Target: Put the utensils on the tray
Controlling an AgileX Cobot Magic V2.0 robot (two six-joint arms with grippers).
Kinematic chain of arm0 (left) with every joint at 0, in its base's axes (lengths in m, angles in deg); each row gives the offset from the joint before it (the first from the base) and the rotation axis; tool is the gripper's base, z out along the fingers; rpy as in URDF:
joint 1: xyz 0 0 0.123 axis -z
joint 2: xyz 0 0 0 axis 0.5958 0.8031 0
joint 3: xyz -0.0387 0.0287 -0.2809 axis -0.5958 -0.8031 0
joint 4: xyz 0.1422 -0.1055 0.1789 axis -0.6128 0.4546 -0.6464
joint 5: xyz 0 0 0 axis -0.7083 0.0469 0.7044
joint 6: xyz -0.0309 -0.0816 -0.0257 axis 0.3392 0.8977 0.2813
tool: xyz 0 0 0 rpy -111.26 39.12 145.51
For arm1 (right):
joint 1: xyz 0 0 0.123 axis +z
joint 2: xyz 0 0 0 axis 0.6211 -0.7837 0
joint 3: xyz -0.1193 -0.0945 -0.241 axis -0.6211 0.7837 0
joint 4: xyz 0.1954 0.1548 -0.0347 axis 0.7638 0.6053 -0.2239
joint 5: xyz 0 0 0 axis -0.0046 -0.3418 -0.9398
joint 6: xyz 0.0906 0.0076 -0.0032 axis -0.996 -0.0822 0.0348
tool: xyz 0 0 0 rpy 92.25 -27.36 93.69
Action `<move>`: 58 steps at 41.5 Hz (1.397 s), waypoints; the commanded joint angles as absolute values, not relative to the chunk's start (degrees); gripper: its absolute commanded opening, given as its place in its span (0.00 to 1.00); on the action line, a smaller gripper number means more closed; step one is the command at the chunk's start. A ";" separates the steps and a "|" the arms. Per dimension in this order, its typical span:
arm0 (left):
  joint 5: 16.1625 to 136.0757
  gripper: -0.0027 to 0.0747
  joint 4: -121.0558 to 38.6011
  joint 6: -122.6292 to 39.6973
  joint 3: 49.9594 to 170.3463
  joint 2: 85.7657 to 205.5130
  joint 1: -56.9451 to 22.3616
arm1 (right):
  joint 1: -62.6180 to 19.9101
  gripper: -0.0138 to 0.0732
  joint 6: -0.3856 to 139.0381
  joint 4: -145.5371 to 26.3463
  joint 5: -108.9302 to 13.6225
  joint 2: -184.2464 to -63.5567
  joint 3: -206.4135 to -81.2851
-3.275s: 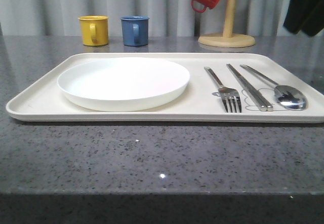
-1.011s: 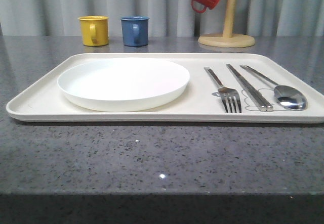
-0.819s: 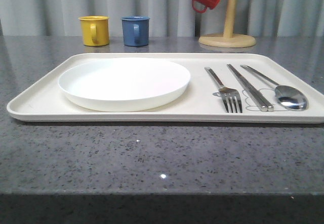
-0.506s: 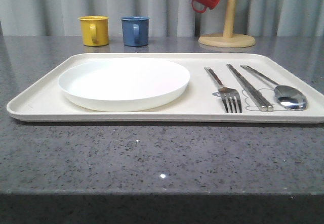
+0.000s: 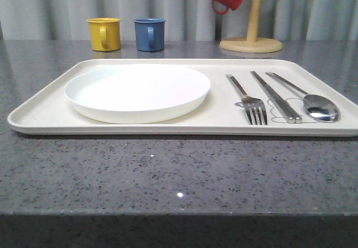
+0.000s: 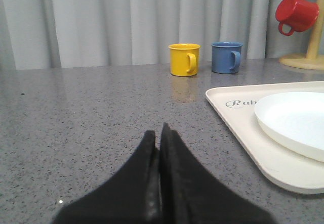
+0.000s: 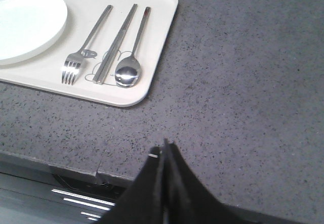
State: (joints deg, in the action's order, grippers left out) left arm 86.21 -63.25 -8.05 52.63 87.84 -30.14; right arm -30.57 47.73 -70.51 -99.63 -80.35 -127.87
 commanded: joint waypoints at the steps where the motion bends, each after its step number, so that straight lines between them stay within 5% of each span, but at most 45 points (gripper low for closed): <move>1: 90.92 0.01 -62.68 -7.51 51.55 86.61 -30.31 | -30.77 0.08 47.75 -70.28 -95.76 -81.19 -129.02; 31: 90.92 0.01 -62.68 -7.51 51.55 86.61 -30.31 | -31.00 0.08 47.81 -70.68 -94.96 -80.89 -128.49; 45: 90.92 0.01 -62.68 -7.51 51.55 86.61 -30.31 | -36.77 0.08 47.81 -73.72 -57.19 -69.93 -102.74; 58: 90.92 0.01 -62.68 -7.51 51.55 86.61 -30.31 | -37.96 0.08 47.76 -72.74 -41.05 -63.90 -85.68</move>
State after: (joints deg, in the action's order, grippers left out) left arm 86.21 -63.11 -8.05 52.63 87.84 -30.14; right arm -37.03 47.73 -73.11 -50.22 -65.15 -86.87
